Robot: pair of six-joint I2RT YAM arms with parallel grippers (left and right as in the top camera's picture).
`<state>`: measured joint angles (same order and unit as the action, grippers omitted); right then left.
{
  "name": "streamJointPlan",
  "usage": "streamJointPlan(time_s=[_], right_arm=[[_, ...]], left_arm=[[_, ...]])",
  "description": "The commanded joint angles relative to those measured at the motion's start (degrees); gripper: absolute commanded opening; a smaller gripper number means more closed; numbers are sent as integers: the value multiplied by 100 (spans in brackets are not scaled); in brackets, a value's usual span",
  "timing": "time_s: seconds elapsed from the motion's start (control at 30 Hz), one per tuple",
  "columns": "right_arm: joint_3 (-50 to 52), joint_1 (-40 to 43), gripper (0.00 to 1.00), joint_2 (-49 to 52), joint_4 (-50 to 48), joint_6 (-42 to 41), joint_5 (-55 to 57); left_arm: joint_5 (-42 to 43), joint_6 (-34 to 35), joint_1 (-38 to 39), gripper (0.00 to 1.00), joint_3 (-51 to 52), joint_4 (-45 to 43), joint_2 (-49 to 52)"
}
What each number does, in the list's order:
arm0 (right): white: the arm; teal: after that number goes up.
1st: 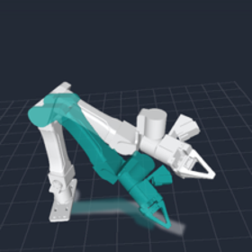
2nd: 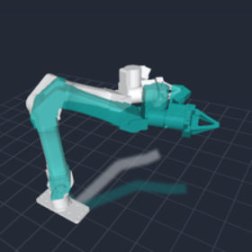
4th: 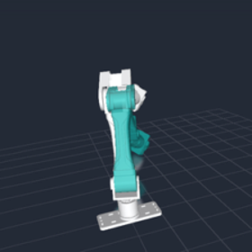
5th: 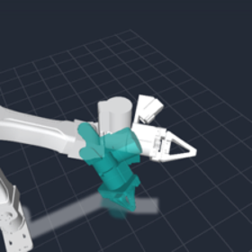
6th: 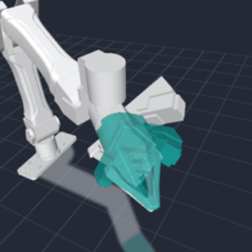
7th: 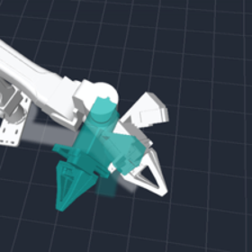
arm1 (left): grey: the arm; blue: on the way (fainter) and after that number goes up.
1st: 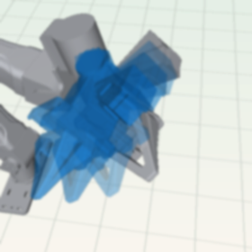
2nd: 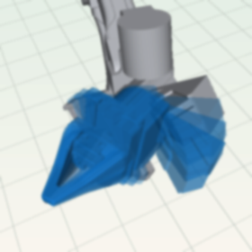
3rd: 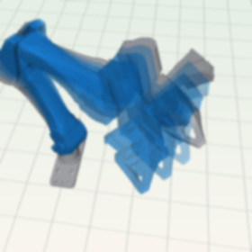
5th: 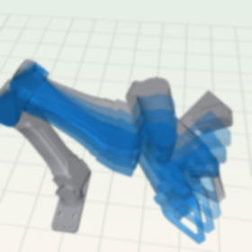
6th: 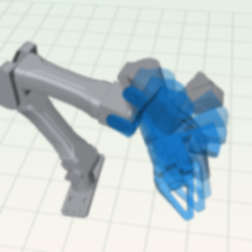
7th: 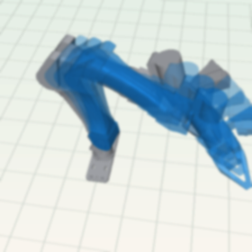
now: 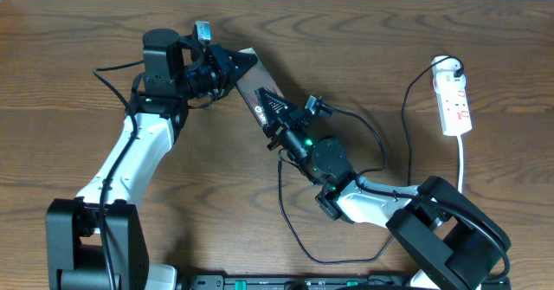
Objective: Plug charger to phone and switch on socket
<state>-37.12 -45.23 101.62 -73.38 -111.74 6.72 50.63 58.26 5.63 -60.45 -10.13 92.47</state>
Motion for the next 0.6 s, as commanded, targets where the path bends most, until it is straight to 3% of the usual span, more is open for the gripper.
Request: streamJointPlan(time_s=[0.0,0.57], right_arm=[[-76,-61,1,-24,-37,-4,24],[-74,-57,4,-24,-31,-2,26]], left_arm=[[22,-214,142,8,46,-26,-72],[-15,-212,168,8,46,-26,-72]])
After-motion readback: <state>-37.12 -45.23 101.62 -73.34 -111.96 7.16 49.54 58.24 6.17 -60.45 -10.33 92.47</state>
